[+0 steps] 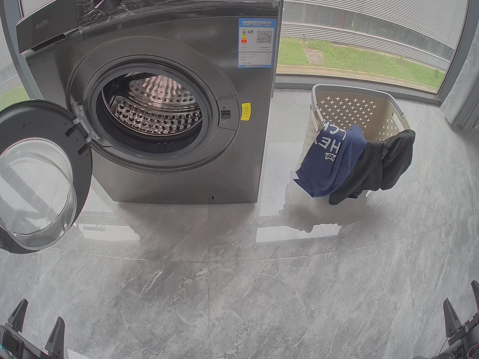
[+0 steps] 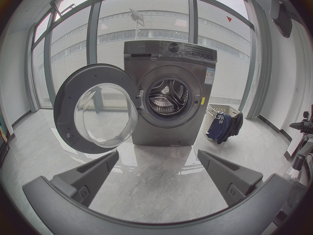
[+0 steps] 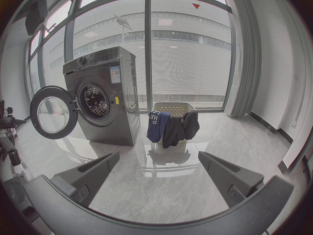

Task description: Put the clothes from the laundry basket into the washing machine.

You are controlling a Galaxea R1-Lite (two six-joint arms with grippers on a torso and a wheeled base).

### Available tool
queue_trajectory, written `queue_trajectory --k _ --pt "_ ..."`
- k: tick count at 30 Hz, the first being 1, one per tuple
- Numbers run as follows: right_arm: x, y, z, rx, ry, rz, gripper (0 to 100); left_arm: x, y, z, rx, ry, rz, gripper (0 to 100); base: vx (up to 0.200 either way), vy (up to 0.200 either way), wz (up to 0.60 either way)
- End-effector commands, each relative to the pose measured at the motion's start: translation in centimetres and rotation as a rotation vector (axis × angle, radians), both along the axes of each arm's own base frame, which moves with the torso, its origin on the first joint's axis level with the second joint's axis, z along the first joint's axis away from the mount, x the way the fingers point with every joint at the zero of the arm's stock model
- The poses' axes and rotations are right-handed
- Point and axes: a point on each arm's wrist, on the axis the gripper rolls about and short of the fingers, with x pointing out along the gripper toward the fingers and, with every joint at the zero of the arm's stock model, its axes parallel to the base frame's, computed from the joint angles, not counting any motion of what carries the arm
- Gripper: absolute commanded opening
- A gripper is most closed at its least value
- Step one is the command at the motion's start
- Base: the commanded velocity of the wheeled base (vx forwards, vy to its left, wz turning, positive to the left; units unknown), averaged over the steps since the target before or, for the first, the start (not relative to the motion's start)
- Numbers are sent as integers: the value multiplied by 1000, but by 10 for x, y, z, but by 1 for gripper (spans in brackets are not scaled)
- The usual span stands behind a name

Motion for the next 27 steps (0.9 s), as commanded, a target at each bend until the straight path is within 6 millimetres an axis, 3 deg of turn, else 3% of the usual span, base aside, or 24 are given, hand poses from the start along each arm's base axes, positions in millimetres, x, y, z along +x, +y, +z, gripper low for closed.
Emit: queue_trajectory --k 1,11,27 --pt "0 0 -5 0 5 1 100 0 0 -3 -1 3 0 100 0 0 0" --pt "0 0 -5 0 5 1 100 0 0 -3 -1 3 0 100 0 -180 0" --pt "0 0 -5 0 5 1 100 0 0 -4 -1 4 0 100 0 0 0"
